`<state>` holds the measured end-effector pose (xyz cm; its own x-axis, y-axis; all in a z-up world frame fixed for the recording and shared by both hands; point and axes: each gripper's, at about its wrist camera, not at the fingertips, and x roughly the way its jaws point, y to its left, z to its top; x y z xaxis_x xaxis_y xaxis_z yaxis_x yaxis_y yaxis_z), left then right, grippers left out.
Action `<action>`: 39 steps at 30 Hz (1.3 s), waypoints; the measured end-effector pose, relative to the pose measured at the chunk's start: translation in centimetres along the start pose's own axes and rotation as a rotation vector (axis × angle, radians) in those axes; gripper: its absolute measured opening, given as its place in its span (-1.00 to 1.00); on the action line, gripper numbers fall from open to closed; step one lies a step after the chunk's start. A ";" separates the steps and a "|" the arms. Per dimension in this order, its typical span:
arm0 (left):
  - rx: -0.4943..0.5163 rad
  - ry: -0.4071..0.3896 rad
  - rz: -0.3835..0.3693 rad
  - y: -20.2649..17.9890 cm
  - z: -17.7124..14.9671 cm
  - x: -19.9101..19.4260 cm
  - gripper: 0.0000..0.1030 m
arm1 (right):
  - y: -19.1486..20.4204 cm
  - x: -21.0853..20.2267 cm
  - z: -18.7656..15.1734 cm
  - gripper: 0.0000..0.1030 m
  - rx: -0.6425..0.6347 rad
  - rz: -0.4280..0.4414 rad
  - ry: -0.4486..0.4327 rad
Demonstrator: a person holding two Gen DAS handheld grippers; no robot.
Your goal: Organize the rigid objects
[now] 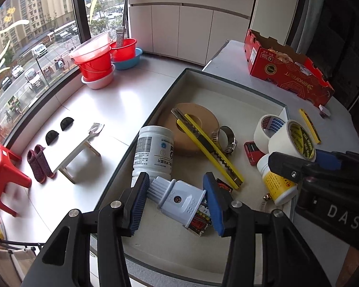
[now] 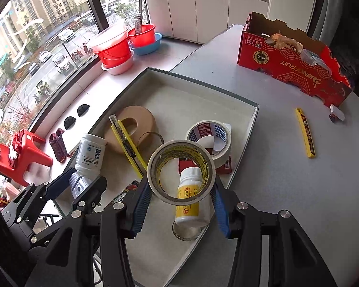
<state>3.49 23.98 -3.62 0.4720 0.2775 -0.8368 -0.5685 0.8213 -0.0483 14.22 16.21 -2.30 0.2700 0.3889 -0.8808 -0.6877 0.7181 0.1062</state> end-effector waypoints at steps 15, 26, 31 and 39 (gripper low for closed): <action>0.014 -0.020 -0.008 -0.5 -0.8 -1.4 0.99 | -0.1 -1.6 -0.5 0.76 -0.049 -0.028 -0.034; -0.016 -0.026 0.004 0.3 -1.6 -4.3 0.99 | -1.5 -6.1 -2.6 1.00 0.029 0.053 -0.036; -0.070 0.050 0.003 0.7 -2.4 -5.2 0.99 | -2.0 -7.3 -3.3 1.00 0.081 0.091 -0.003; -0.093 0.134 0.065 0.9 -4.0 -6.5 0.99 | -0.5 -7.9 -4.6 1.00 0.042 0.057 0.050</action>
<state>-2.76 20.89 -0.44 0.3415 0.2544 -0.9048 -0.6580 0.7521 -0.0369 9.36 10.08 2.52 0.1969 0.4013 -0.8945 -0.6720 0.7196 0.1749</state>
